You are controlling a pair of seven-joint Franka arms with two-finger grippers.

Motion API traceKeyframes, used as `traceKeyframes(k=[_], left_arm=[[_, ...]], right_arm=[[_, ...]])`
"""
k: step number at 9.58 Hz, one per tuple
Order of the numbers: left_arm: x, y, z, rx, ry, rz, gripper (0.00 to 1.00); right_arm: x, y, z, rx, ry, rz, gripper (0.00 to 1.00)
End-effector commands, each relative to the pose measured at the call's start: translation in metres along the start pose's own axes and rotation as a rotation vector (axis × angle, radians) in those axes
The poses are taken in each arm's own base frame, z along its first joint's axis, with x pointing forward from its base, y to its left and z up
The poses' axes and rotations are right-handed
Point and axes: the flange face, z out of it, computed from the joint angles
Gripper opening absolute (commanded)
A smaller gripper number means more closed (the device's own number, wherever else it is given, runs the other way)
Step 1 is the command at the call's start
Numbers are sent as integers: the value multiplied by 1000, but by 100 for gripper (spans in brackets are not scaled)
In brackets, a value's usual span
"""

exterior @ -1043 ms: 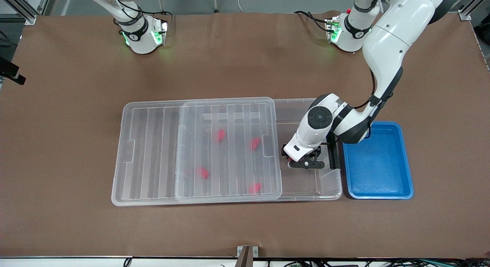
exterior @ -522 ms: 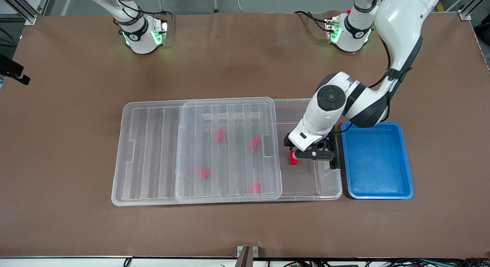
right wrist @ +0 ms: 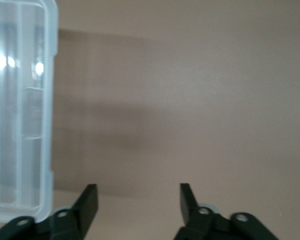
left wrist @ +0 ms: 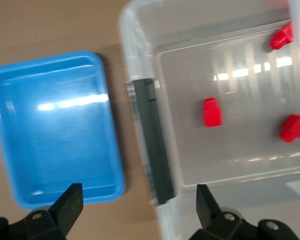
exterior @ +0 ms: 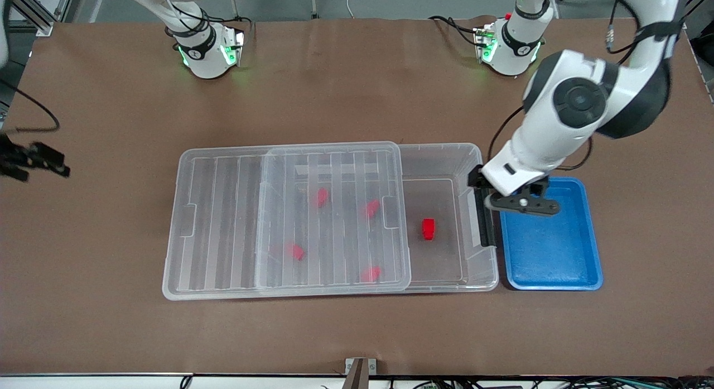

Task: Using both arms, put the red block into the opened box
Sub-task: 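Open the left gripper to release the block and raise it, then slide the lid back over the box with the right gripper while the left gripper retracts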

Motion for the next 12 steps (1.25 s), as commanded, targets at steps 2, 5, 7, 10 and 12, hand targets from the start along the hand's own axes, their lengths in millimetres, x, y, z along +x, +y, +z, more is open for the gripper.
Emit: traceKeyframes(k=[2, 5, 7, 10, 12], left_arm=[[-41, -55, -57, 38, 0, -73, 100], [-74, -107, -98, -41, 46, -98, 100], [-86, -123, -105, -44, 58, -124, 100], [-66, -121, -68, -46, -11, -187, 100], [-51, -129, -103, -57, 53, -202, 100]], right_arm=[[55, -33, 95, -8, -15, -103, 0], [73, -78, 149, 79, -33, -128, 0], [77, -100, 151, 96, -34, -148, 0], [78, -123, 152, 152, -39, -143, 0], [79, -136, 152, 200, -44, -129, 0]])
